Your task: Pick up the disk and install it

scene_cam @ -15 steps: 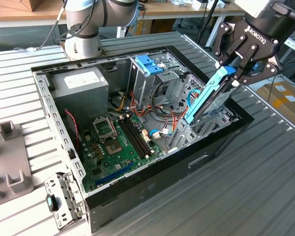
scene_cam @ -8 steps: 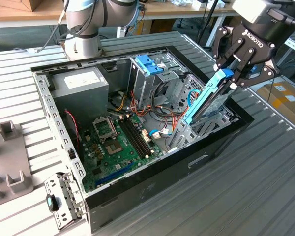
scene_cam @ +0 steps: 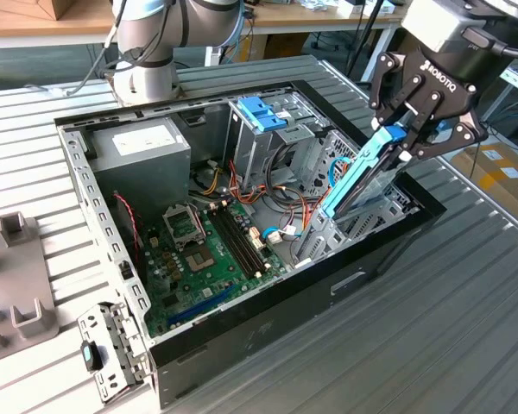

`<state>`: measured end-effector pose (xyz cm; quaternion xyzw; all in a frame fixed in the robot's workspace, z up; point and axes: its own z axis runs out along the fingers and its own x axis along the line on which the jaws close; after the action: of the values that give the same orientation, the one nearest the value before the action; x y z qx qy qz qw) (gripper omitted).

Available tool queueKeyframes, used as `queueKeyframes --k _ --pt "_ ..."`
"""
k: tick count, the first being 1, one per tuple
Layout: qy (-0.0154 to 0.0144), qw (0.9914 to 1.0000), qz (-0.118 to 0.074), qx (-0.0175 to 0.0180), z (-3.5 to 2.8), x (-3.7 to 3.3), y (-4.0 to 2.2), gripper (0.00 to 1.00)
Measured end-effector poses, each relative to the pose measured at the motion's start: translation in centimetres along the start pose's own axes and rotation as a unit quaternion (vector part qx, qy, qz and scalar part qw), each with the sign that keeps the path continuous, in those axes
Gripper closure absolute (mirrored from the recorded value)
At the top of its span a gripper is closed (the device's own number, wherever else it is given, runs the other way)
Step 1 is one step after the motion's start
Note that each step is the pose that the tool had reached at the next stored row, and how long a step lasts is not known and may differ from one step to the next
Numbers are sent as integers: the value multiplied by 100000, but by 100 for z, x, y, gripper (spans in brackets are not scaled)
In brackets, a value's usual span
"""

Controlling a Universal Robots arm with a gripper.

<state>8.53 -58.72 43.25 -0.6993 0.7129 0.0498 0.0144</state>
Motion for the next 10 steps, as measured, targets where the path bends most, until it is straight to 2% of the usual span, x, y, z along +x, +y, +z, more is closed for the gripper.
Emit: queueKeyframes --k 10 --pt "1 100000 -1 -1 35 3 -2 63"
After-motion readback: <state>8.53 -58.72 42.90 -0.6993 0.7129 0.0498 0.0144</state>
